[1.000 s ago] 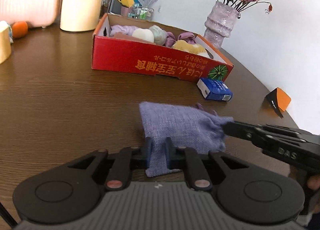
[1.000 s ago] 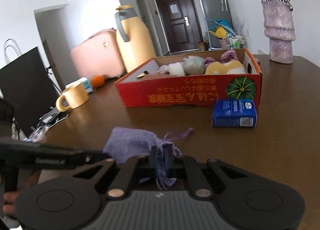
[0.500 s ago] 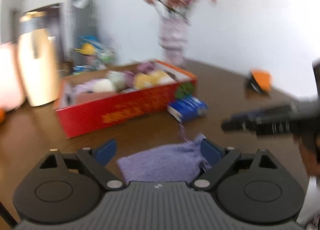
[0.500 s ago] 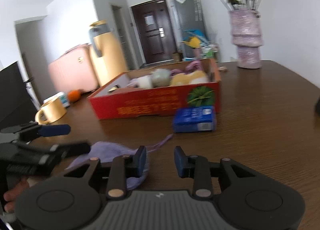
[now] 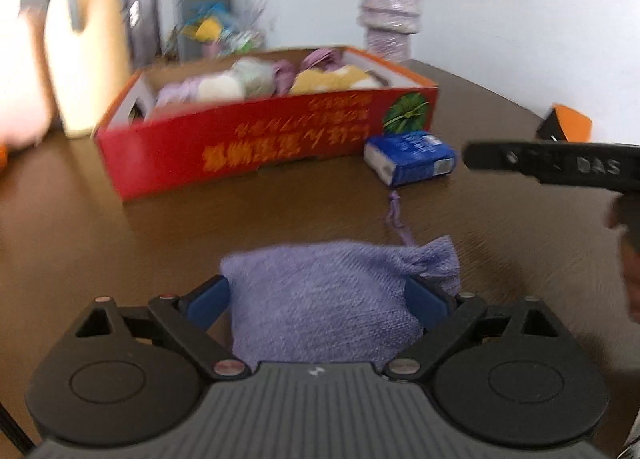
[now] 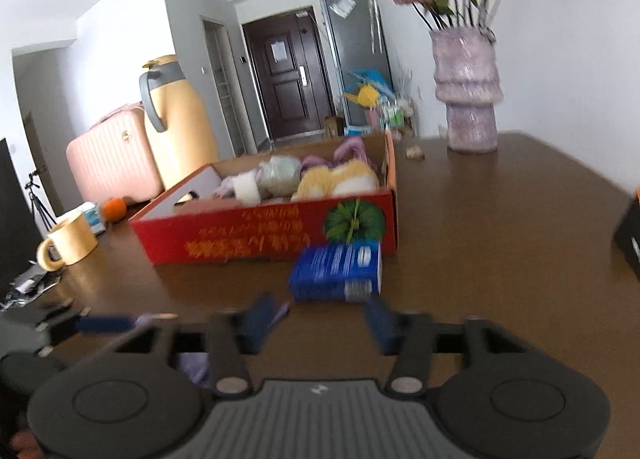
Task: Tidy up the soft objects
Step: 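Grasp the lavender pouch with the left gripper while the right approaches the blue tissue packet, then grasp the blue tissue packet with the right gripper while the left holds the pouch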
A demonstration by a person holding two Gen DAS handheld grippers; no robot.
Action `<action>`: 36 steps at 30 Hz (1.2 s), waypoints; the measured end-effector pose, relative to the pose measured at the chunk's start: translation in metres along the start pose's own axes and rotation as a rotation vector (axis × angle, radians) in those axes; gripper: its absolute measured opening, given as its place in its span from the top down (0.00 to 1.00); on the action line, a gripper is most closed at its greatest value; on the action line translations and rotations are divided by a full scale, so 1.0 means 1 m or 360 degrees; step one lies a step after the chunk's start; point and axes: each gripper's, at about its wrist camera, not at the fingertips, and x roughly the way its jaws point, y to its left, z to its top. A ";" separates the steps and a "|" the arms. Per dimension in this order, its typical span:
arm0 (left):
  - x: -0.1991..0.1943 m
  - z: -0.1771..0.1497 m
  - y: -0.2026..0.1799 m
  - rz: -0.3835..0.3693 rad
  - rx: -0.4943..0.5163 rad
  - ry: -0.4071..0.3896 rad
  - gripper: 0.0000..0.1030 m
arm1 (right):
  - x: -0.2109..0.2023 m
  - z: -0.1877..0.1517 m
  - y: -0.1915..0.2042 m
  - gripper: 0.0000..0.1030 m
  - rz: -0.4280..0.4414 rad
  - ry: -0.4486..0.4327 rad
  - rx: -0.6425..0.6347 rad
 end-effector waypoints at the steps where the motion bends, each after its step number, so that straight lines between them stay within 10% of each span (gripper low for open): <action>1: 0.002 -0.002 0.003 0.0003 -0.0060 0.0027 0.07 | 0.009 0.004 0.002 0.19 -0.0030 -0.0007 -0.0039; 4: -0.002 -0.007 0.007 0.0051 -0.0145 0.0032 0.07 | 0.039 0.014 0.010 0.16 -0.0097 0.0011 -0.0161; 6: -0.006 -0.010 0.009 0.0059 -0.0181 0.0009 0.34 | 0.060 0.020 0.012 0.16 -0.0095 0.0058 -0.0163; 12: -0.019 -0.011 0.007 0.0093 -0.0154 -0.0053 0.52 | 0.096 0.023 0.011 0.20 -0.0164 0.0158 -0.0102; 36: -0.097 -0.004 0.021 0.0079 -0.0270 -0.0332 0.58 | -0.051 -0.019 0.051 0.31 0.0038 -0.0033 -0.0074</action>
